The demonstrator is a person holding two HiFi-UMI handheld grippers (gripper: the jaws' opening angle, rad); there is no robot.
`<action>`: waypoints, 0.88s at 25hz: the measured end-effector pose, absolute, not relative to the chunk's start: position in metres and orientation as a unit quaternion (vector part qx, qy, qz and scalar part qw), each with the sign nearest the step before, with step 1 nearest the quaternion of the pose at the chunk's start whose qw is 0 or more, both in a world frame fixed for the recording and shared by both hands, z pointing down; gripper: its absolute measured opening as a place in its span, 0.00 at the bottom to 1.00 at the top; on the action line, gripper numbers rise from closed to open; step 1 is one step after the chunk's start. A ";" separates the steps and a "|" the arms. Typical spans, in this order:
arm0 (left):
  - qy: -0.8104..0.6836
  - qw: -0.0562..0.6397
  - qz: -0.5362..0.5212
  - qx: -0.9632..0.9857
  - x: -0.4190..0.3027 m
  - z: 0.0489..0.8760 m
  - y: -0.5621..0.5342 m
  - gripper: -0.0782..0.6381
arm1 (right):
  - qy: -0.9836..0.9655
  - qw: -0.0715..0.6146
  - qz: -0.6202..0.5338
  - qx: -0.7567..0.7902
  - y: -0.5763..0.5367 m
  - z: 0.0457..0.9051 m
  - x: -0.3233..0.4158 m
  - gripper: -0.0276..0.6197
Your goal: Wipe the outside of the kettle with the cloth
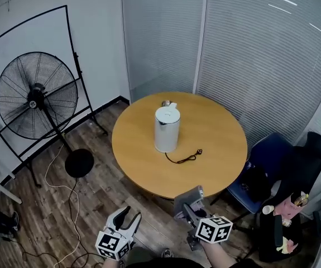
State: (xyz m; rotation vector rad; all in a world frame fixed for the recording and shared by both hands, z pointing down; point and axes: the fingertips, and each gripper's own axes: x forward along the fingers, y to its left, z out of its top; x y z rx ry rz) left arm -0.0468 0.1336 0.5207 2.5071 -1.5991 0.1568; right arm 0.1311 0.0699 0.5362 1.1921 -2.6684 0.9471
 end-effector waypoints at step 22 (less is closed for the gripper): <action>-0.433 0.079 0.062 0.896 -0.118 0.522 -0.057 0.33 | -0.818 0.011 0.331 0.470 -0.067 0.544 0.057 0.11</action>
